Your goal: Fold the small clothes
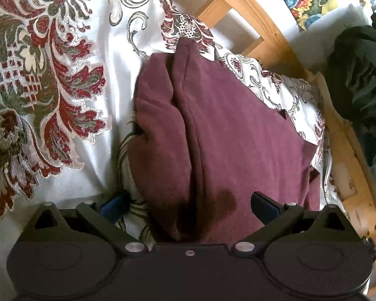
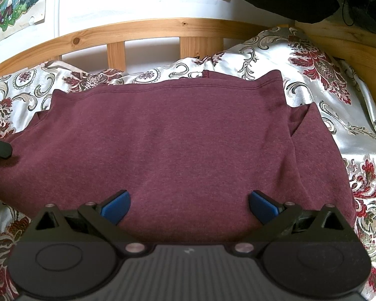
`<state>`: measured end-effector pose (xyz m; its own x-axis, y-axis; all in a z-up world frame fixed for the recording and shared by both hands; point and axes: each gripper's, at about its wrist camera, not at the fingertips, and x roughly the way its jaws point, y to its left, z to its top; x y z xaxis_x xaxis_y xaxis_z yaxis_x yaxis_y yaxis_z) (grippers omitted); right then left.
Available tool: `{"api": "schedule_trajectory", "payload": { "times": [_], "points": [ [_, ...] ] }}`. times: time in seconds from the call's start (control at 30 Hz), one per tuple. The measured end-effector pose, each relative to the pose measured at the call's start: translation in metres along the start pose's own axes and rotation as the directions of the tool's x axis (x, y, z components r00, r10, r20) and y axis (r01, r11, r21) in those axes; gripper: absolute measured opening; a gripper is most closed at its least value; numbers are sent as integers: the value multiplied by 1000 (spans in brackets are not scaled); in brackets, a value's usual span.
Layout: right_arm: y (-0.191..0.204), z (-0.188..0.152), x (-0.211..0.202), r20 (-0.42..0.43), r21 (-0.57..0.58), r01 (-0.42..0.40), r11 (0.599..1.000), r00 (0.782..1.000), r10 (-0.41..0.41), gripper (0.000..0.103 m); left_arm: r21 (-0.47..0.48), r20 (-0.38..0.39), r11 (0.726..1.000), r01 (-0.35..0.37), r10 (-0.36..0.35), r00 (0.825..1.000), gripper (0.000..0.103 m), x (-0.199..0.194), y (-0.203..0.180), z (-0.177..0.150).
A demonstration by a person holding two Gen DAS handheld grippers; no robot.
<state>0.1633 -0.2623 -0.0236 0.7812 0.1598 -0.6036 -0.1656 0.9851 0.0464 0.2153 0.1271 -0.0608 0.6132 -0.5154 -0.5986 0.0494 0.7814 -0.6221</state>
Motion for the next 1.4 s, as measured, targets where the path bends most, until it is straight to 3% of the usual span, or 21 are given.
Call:
{"api": "schedule_trajectory", "payload": {
  "times": [0.17,0.4,0.57,0.63,0.83,0.9,1.13,1.4],
  "points": [
    [0,0,0,1,4,-3,1000,1000,3,102,-48,-9,999,5,-5,1000,102,-2,2,0],
    [0,-1,-1,3,6,-2,1000,1000,2,102,-69,5,996,-65,65,998,92,0,-5,-2],
    [-2,-1,0,4,12,-9,1000,1000,9,102,-104,24,990,-98,101,995,73,-4,-5,-2],
    [-3,-1,0,6,15,-12,1000,1000,12,102,-99,13,992,-80,82,997,57,-4,-5,0],
    [-13,5,-11,25,74,-45,996,999,43,103,-99,9,993,-58,59,998,24,-6,-10,3],
    [-18,8,-16,23,91,-54,994,998,52,103,-86,30,995,-58,61,998,20,-9,-19,5],
    [-41,18,-32,69,121,-52,991,997,44,103,157,111,986,-48,30,993,18,-14,-100,15],
    [-100,18,-47,90,238,80,968,991,-104,103,397,62,917,39,-70,996,18,28,-202,4]
  ]
}}
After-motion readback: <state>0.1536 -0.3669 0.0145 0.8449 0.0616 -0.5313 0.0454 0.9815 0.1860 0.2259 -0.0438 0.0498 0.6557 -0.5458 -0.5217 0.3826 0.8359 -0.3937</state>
